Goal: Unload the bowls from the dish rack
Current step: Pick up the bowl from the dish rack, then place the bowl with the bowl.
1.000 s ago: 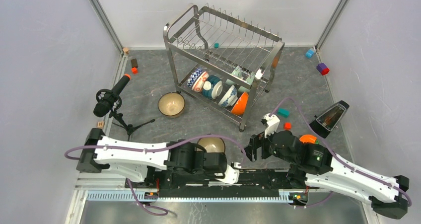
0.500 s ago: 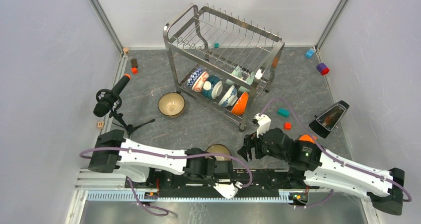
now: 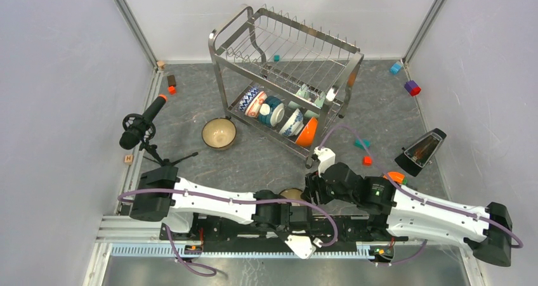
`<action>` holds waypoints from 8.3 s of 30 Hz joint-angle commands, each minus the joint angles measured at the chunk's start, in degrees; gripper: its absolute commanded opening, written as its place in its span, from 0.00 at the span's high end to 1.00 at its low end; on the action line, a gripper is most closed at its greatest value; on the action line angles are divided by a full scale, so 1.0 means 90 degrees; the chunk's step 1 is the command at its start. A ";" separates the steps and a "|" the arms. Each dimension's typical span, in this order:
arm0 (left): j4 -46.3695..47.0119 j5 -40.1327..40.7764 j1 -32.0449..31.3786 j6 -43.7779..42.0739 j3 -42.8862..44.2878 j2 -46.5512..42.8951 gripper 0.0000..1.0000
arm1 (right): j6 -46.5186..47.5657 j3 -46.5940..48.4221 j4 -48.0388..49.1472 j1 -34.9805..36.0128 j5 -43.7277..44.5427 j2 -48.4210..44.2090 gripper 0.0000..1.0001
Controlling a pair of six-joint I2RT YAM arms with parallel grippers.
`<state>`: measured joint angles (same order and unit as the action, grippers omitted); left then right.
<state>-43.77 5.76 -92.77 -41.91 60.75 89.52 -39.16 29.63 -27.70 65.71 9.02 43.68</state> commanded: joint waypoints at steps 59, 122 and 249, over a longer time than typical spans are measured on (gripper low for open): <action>0.3704 0.2957 0.0171 0.8924 -0.0784 -0.1505 0.04 | -0.0205 -0.0889 0.0288 0.0333 0.1672 -0.0898 1.00; 0.1107 0.4279 0.0548 1.2691 0.0262 0.0371 0.98 | -0.0271 -0.0402 0.0379 0.0335 0.1210 -0.0702 0.56; 0.1985 0.1895 0.8864 1.0450 -0.0921 -0.0939 0.89 | 0.0401 -0.2623 0.1871 0.0335 0.1236 -0.3087 0.02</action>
<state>-30.81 23.33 -13.21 53.43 51.88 80.75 -36.12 6.13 -13.74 68.53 20.58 15.00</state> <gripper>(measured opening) 0.203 0.982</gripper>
